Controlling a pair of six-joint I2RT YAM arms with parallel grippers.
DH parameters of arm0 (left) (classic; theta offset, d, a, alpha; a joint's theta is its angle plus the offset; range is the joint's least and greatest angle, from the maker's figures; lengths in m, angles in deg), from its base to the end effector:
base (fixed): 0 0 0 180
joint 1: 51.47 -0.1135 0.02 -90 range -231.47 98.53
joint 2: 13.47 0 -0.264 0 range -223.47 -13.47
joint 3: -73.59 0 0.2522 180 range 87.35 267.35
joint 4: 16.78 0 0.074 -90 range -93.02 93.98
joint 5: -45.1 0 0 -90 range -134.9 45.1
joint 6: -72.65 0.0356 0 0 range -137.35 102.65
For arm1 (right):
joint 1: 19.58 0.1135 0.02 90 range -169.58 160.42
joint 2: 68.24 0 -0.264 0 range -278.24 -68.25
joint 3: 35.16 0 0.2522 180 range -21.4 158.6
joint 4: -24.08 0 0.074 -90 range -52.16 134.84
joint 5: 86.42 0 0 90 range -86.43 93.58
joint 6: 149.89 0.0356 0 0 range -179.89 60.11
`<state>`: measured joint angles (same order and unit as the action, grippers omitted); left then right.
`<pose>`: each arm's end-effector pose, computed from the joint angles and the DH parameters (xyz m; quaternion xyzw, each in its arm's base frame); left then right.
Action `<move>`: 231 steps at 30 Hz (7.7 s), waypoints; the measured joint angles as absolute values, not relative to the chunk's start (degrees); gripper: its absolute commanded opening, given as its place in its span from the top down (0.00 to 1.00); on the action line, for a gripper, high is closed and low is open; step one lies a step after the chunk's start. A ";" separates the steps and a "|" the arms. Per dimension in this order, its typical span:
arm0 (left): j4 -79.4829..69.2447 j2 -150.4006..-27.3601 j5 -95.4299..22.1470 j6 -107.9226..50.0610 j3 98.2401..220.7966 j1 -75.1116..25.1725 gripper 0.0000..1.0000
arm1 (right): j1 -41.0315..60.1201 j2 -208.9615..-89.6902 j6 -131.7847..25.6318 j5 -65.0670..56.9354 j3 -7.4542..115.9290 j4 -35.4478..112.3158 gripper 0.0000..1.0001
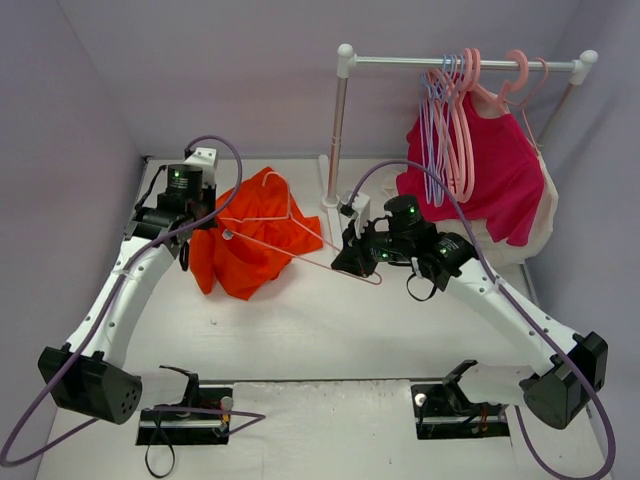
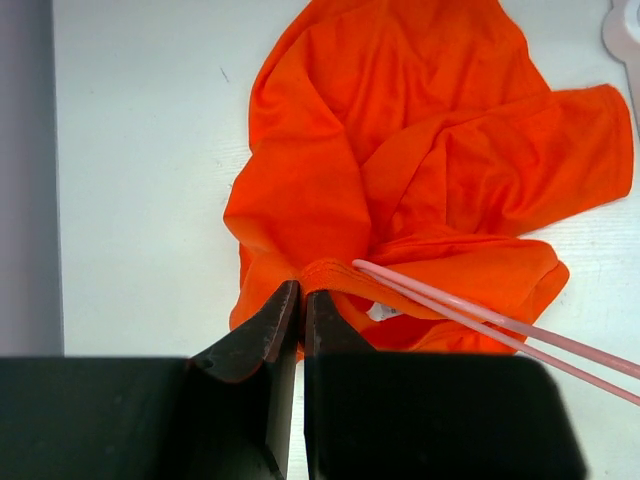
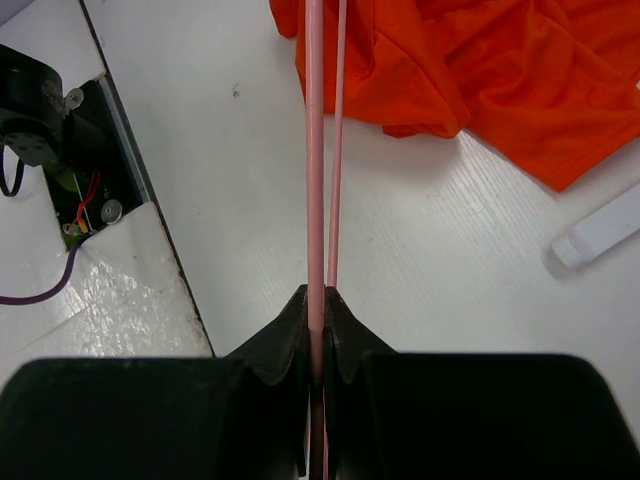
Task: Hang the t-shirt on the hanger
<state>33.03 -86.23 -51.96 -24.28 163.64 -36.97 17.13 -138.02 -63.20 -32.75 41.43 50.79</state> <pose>0.2671 -0.0646 0.3818 0.0282 0.8752 -0.0362 0.4816 0.2084 0.1817 0.3562 -0.4344 0.6696 0.4013 0.4493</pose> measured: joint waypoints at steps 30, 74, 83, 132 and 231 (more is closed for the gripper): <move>34.50 -92.24 -54.42 -24.48 163.62 -37.36 1.00 | 18.77 -136.26 -62.72 -34.01 41.69 50.00 1.00; 36.12 -84.80 -25.90 -11.64 183.58 -39.96 1.00 | 17.50 -139.38 -62.59 -37.07 50.48 44.30 1.00; 36.03 -84.68 -21.08 -13.17 197.18 -38.89 1.00 | 14.61 -141.47 -63.43 -41.14 62.63 43.07 1.00; 37.59 -95.06 -20.75 -15.97 208.44 -24.55 1.00 | 8.70 -149.75 -64.20 -55.82 57.19 32.64 1.00; 60.40 -85.21 -1.52 19.78 189.62 -38.50 1.00 | 8.71 -149.12 -53.96 -55.37 46.61 20.42 0.43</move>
<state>60.40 -85.21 -1.52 19.78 189.62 -38.50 8.71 -149.12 -53.96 -55.37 46.61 20.42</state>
